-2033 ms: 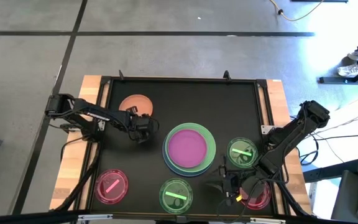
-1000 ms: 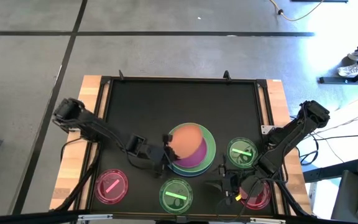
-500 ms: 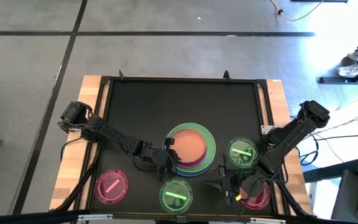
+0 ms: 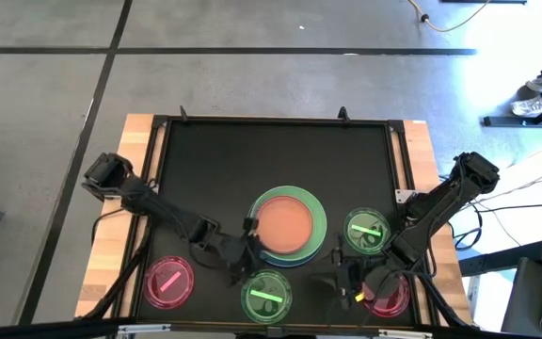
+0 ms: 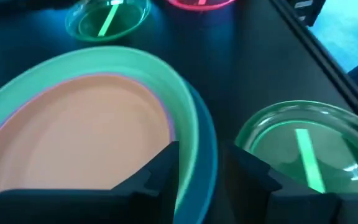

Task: Stack plastic plates
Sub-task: Stack the top green plate on top of the orange plate

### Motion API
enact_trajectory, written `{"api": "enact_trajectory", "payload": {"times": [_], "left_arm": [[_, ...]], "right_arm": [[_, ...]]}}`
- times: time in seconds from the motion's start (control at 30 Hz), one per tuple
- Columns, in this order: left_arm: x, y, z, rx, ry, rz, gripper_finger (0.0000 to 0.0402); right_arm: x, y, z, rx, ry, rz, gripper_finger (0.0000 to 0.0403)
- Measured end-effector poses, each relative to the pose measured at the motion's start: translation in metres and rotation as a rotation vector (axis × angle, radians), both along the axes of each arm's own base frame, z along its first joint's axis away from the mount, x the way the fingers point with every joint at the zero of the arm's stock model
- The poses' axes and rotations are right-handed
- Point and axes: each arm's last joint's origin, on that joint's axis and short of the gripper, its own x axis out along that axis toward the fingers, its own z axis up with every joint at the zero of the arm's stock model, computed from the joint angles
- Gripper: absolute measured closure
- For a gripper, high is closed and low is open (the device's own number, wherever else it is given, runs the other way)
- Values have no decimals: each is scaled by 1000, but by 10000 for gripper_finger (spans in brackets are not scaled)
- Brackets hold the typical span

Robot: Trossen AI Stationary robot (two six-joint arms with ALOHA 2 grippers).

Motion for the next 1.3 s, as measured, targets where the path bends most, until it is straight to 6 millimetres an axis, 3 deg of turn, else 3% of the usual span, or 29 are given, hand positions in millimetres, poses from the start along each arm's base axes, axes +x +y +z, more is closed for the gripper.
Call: {"api": "enact_trajectory", "payload": {"times": [0.27, 0.47, 0.73, 1.17, 1.3], "left_arm": [[-30, -53, -4, -47, -172, -36, 290], [-53, -73, -9, -101, -282, -4, 289], [-52, -70, -8, -86, -299, 37, 289], [-49, -67, -9, -103, -293, 61, 289], [-49, -67, -9, -102, -291, 60, 289]], "right_arm": [[-16, -12, -27, 188, 334, -142, 286], [-27, -19, -57, 260, 617, -366, 286], [-42, -30, -89, 151, 889, -622, 286], [-47, -37, -127, 38, 966, -766, 286], [-50, -43, -135, 36, 964, -808, 305]]}}
